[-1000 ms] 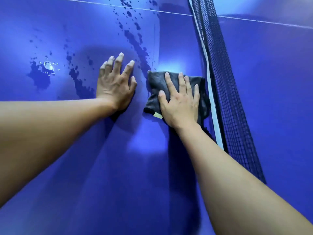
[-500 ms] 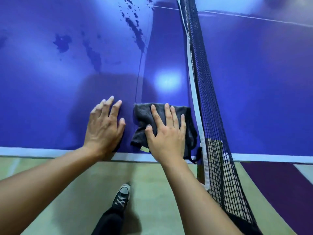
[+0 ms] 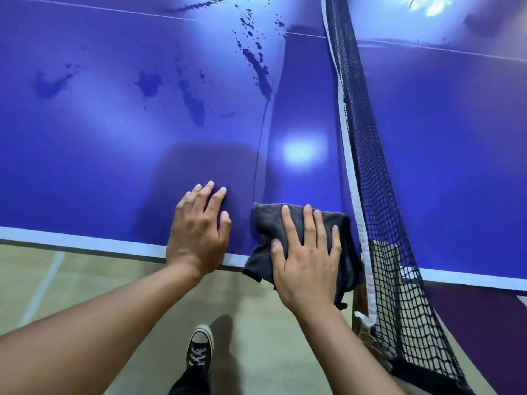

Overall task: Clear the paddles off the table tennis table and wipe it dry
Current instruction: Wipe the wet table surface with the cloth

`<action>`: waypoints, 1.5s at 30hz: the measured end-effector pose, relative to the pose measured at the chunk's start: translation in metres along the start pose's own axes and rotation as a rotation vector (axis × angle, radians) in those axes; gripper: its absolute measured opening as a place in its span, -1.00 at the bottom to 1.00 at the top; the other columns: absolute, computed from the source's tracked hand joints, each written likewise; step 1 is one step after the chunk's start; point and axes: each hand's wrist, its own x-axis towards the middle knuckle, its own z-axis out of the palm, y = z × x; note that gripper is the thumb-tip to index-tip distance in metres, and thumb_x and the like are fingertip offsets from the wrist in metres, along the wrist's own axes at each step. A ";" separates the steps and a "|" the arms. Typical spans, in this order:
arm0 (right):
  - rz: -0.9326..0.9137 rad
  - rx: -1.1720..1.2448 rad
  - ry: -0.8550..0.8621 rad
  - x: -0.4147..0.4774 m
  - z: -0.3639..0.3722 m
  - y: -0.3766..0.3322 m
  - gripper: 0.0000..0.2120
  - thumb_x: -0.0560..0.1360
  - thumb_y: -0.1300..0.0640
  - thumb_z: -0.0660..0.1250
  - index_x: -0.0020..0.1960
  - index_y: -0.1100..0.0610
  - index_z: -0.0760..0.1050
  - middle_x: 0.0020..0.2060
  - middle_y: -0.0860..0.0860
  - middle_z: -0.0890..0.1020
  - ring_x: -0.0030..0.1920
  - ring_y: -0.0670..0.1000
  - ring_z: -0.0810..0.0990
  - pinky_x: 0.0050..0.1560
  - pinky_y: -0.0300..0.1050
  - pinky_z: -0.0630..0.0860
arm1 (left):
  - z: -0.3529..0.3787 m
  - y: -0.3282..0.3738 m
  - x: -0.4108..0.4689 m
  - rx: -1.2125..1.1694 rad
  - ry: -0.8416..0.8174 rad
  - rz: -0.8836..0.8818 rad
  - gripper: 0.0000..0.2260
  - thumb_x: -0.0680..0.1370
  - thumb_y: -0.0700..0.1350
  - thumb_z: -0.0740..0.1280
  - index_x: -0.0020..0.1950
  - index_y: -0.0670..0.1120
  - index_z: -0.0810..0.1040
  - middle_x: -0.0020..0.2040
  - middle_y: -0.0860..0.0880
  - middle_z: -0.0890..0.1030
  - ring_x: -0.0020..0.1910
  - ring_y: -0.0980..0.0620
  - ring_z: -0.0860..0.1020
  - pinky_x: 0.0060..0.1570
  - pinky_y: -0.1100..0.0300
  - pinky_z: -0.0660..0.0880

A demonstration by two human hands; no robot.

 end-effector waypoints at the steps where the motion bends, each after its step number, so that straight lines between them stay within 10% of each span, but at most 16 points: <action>1: 0.003 -0.009 0.009 0.003 0.001 -0.002 -0.40 0.63 -0.21 0.01 0.64 -0.08 0.19 0.62 0.12 0.23 0.63 0.10 0.12 0.58 0.29 0.02 | 0.001 0.001 0.000 -0.013 0.011 0.002 -0.49 0.64 0.05 0.00 0.49 -0.13 0.45 0.50 -0.20 0.42 0.50 -0.23 0.34 0.53 -0.11 0.19; 13: -0.041 0.031 -0.022 0.070 0.024 -0.071 -0.42 0.62 -0.18 -0.02 0.63 -0.15 0.18 0.63 0.08 0.21 0.64 0.07 0.09 0.59 0.28 -0.08 | -0.012 -0.031 0.028 -0.075 0.049 0.105 -0.61 0.60 -0.03 0.10 0.33 -0.12 0.54 0.37 -0.10 0.52 0.32 -0.15 0.46 0.32 0.01 0.30; 45: 0.137 -0.010 -0.144 0.564 0.095 -0.075 -0.43 0.68 -0.16 -0.08 0.67 -0.18 -0.06 0.67 -0.02 0.01 0.65 -0.01 -0.12 0.60 0.20 -0.23 | 0.040 -0.101 0.499 0.025 -0.050 0.148 -0.45 0.61 0.00 -0.02 0.53 -0.22 0.36 0.55 -0.26 0.33 0.54 -0.28 0.27 0.54 -0.11 0.16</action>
